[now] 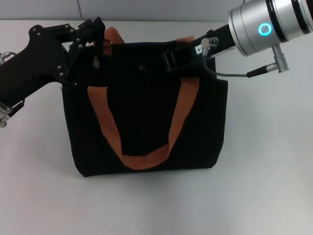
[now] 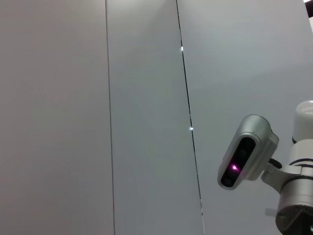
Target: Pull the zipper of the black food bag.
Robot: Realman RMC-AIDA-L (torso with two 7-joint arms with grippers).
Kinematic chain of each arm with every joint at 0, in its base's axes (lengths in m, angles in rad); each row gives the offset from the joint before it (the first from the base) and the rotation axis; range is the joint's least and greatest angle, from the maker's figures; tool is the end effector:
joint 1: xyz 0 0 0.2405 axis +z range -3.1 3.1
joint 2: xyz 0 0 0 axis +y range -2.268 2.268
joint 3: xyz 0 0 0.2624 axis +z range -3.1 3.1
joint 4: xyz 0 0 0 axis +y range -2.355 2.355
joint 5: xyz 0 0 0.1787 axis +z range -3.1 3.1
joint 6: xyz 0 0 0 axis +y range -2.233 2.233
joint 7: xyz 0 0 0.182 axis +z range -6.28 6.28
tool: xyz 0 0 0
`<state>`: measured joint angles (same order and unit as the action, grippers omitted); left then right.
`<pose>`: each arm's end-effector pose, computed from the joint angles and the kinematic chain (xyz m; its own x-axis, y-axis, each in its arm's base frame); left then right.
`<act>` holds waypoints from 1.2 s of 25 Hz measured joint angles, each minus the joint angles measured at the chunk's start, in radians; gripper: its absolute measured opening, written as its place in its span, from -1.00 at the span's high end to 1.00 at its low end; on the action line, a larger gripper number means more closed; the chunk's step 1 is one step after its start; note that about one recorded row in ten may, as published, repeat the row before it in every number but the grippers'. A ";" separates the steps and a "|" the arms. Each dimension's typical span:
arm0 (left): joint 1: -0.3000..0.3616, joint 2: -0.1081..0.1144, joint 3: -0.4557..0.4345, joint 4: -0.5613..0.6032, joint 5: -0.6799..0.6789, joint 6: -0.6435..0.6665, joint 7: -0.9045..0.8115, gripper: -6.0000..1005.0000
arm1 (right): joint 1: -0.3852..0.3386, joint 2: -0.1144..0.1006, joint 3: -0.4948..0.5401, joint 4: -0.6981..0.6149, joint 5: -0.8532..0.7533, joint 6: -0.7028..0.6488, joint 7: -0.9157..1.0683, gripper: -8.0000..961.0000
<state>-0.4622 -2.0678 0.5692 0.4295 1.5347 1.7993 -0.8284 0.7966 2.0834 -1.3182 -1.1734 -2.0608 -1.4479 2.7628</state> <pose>-0.2029 0.3058 0.0198 0.5552 -0.2106 0.8046 0.3133 -0.8432 -0.4369 0.0812 0.3511 -0.0661 0.6385 -0.7545 -0.1519 -0.7610 -0.6484 0.0216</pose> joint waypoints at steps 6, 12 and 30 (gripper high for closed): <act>0.002 0.000 0.000 0.000 0.000 0.002 0.000 0.73 | 0.000 0.001 -0.026 -0.039 -0.034 -0.002 0.017 0.98; 0.013 0.000 -0.006 0.000 0.000 0.003 0.002 0.73 | 0.002 0.002 -0.039 -0.102 -0.089 -0.008 0.080 0.97; 0.036 0.001 -0.022 0.000 -0.005 0.000 0.011 0.72 | -0.030 0.004 -0.035 -0.213 -0.203 -0.031 0.189 0.92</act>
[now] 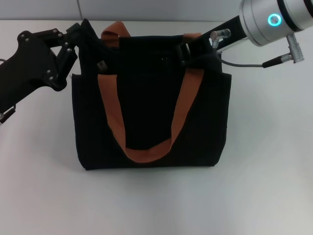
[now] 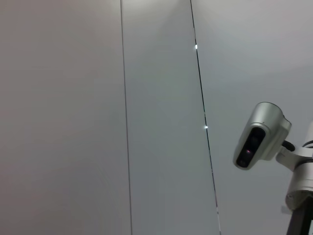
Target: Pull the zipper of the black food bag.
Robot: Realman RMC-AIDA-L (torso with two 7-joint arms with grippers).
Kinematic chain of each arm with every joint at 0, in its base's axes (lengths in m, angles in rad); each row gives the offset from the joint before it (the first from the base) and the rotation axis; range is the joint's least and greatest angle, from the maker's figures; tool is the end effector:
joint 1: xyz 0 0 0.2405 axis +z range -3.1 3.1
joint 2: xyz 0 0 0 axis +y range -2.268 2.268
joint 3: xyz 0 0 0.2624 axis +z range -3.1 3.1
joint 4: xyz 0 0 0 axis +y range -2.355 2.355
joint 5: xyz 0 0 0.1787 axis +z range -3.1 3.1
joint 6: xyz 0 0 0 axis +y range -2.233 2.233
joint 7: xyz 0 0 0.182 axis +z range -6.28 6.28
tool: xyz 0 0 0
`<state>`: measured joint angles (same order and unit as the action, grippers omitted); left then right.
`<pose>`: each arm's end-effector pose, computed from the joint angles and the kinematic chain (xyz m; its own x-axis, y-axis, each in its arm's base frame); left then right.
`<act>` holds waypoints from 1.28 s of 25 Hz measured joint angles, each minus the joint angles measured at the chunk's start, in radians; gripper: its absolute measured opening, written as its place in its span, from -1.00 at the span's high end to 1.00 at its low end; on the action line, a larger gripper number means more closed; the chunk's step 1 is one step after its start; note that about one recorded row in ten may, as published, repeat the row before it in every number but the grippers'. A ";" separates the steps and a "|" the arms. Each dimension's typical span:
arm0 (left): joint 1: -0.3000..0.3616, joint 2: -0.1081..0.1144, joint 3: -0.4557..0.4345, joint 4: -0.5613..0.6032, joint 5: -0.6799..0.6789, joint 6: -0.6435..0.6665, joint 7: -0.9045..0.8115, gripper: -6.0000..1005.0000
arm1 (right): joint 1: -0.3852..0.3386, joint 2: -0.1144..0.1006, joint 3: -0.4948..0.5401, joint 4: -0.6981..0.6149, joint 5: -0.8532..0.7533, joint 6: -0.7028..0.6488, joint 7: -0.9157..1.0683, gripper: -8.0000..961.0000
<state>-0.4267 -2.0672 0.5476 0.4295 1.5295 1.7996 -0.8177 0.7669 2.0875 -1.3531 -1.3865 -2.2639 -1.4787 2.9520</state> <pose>-0.2149 0.3003 0.0244 0.5597 -0.2110 0.8014 0.3505 -0.8160 -0.4596 0.0860 0.3564 -0.0493 0.6377 -0.7547 -0.1542 -0.7694 -0.6144 -0.1745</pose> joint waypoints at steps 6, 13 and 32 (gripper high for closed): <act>0.010 0.001 0.000 0.000 -0.008 -0.001 0.001 0.71 | -0.037 0.002 0.002 -0.046 0.000 -0.014 0.002 0.90; 0.015 0.003 -0.009 0.000 -0.009 0.002 0.002 0.71 | -0.087 0.002 0.033 -0.100 -0.010 -0.033 0.005 0.88; 0.014 0.001 -0.020 0.000 -0.010 -0.008 0.002 0.70 | -0.152 -0.001 0.087 -0.136 0.026 -0.049 -0.010 0.83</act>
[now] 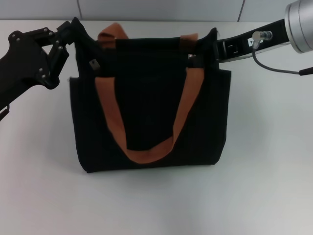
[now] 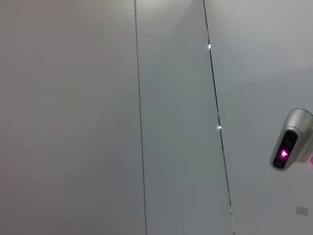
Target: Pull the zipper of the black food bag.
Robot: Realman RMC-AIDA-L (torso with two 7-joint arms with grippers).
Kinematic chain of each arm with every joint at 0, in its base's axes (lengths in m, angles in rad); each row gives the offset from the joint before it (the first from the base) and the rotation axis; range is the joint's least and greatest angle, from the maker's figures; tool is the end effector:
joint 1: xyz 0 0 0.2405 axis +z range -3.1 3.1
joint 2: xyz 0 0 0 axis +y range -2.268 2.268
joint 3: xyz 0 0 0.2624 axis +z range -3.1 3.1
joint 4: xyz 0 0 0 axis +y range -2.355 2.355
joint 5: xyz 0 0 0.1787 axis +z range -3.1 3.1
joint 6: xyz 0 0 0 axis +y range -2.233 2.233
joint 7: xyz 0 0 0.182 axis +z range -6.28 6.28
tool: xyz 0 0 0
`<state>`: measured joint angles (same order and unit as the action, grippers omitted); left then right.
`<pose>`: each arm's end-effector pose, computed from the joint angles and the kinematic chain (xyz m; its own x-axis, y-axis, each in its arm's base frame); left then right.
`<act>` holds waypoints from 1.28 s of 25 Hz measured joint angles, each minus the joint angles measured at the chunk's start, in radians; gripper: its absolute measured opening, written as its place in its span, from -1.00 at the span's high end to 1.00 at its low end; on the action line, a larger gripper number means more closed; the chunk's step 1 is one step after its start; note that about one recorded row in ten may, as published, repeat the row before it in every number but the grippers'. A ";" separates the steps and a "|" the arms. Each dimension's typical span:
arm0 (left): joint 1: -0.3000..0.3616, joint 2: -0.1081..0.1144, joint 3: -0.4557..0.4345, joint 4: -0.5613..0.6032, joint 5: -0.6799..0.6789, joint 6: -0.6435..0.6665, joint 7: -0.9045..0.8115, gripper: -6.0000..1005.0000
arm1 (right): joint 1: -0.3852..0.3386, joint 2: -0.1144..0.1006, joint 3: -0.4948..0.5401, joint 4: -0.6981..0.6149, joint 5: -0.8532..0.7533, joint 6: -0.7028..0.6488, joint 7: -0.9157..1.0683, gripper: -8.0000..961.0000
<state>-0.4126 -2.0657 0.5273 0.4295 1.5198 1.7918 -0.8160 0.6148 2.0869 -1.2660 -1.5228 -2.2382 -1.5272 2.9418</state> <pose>-0.2215 0.3005 0.0294 0.5603 -0.2152 0.7999 0.3793 -0.7918 -0.4787 0.1153 0.3453 -0.0201 0.5694 -0.7831 -0.2502 -0.8221 -0.5435 -0.1695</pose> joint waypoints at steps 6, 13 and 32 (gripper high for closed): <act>0.000 -0.001 0.002 -0.004 0.000 0.000 0.000 0.69 | -0.018 -0.003 0.058 0.041 0.142 0.004 -0.096 0.82; 0.000 0.000 0.003 -0.013 0.000 -0.002 0.000 0.69 | -0.105 -0.003 0.176 0.089 0.377 -0.003 -0.300 0.48; 0.010 0.017 0.020 -0.003 0.017 -0.025 -0.198 0.67 | -0.125 -0.045 0.394 0.739 0.668 -0.389 -1.301 -0.48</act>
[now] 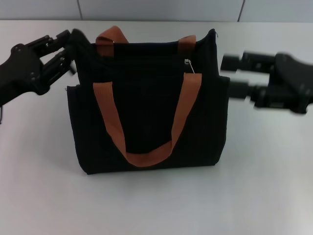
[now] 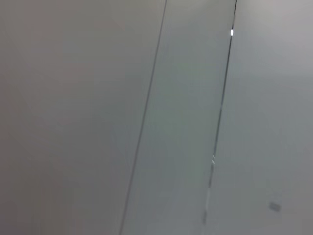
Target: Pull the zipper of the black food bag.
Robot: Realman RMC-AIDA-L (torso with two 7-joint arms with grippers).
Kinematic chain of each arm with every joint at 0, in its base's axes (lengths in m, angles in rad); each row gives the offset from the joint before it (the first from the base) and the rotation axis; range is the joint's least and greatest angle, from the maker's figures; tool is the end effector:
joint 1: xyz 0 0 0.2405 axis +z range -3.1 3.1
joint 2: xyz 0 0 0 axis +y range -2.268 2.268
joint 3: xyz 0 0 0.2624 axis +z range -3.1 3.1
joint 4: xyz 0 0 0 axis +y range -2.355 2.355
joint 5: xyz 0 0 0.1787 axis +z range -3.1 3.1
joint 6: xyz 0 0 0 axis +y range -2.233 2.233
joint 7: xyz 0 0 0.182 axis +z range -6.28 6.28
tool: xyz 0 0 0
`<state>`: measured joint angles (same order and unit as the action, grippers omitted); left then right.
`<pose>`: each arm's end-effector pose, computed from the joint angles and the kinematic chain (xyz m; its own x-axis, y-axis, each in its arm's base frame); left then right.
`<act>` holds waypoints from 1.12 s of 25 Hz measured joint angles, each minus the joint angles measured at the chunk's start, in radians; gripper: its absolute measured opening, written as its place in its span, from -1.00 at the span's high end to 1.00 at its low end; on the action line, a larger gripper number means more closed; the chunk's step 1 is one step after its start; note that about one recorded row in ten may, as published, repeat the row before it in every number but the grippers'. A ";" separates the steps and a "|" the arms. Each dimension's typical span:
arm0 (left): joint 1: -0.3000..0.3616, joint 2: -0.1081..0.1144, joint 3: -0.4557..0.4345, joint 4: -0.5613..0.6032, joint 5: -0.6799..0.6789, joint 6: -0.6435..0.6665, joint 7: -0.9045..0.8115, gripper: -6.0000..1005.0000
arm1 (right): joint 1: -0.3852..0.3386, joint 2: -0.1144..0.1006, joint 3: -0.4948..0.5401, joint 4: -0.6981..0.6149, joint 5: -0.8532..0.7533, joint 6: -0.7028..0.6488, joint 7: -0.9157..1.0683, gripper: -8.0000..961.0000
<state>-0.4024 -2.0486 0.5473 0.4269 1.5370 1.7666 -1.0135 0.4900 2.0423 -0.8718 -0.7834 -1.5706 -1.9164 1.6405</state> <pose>-0.2302 0.3002 0.0277 0.5114 -0.0263 0.8589 0.4877 -0.8141 -0.3153 0.1586 0.2811 0.0142 0.6082 -0.3460 -0.7144 -0.2925 -0.9344 0.2034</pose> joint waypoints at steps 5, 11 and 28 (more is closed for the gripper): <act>0.005 0.060 0.025 0.114 0.097 0.032 -0.264 0.35 | -0.010 0.019 0.001 0.034 -0.084 0.000 -0.144 -0.48; 0.002 0.146 0.024 0.257 0.239 0.131 -0.509 -0.16 | -0.017 0.032 0.000 0.086 -0.126 0.010 -0.256 -0.48; -0.016 0.066 0.340 0.188 0.135 0.248 -0.356 -0.57 | -0.003 0.035 0.000 0.244 -0.199 0.049 -0.523 -0.48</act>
<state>-0.4188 -1.9830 0.8872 0.6153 1.6715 2.0149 -1.3700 0.4867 2.0771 -0.8721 -0.5390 -1.7695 -1.8676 1.1177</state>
